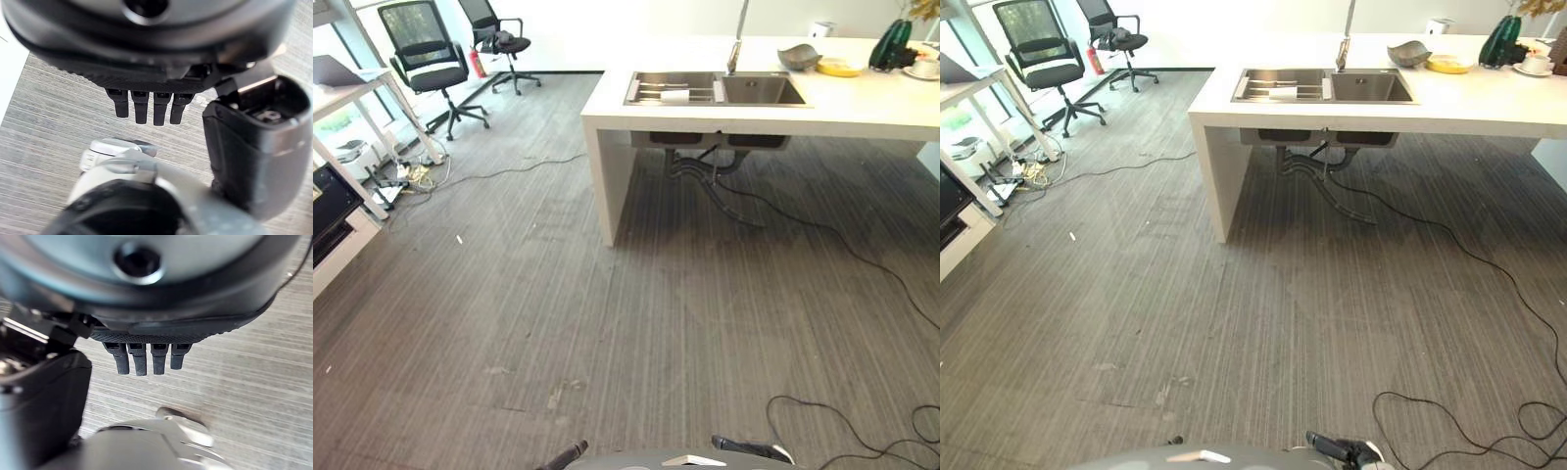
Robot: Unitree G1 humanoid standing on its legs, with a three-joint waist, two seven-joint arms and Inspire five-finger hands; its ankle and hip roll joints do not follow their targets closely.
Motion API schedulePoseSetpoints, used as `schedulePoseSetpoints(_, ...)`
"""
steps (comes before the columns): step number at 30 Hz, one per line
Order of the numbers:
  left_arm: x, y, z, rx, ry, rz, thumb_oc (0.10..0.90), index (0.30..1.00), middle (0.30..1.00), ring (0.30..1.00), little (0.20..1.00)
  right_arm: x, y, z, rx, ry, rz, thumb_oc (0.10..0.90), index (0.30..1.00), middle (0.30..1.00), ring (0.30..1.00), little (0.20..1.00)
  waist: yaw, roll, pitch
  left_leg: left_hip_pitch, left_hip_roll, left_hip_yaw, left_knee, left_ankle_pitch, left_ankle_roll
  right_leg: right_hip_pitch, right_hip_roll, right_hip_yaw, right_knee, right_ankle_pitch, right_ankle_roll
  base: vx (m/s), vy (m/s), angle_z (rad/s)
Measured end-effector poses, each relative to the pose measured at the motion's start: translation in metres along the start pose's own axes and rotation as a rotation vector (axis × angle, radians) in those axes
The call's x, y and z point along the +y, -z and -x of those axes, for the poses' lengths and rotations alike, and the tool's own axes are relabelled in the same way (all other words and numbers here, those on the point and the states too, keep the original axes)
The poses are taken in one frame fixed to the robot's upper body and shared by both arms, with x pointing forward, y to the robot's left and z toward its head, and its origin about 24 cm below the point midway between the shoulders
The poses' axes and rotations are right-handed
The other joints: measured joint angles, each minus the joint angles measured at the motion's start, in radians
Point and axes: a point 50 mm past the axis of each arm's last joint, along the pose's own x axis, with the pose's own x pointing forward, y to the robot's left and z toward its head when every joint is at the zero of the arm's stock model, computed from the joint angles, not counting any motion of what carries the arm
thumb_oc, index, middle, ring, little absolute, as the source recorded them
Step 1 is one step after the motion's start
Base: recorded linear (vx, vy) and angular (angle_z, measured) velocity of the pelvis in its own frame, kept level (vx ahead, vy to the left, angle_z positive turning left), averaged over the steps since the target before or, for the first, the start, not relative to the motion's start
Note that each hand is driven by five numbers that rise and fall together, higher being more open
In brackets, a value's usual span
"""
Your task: Place the dishes in the dishwasher.
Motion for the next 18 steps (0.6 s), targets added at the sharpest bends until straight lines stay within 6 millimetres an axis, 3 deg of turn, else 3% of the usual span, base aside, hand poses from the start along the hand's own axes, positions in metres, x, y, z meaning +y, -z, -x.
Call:
schedulePoseSetpoints(8, -0.011, -0.029, -0.002, -0.106, 0.025, -0.046, 0.8, 0.9, 0.9, 0.9, 0.9, 0.0, -0.019, -0.001, -0.082, 0.017, 0.097, 0.8, 0.9, 0.9, 0.9, 0.9, -0.006, 0.007, 0.03, 0.019, 0.018, 0.0, -0.001, 0.003, -0.013, 0.061, 0.024, -0.003, -0.086, 0.034, -0.006, 0.0, -0.003, -0.01)
schedulePoseSetpoints(18, -0.017, -0.039, -0.002, -0.126, 0.02, -0.096, 0.8, 0.9, 0.9, 0.9, 0.9, -0.002, -0.012, -0.002, -0.038, 0.026, -0.085, 0.8, 0.9, 0.9, 0.9, 0.9, -0.012, 0.02, 0.032, 0.031, 0.021, 0.005, -0.004, 0.003, -0.016, 0.081, 0.03, 0.004, -0.115, 0.042, -0.006, 0.0, -0.009, -0.01)
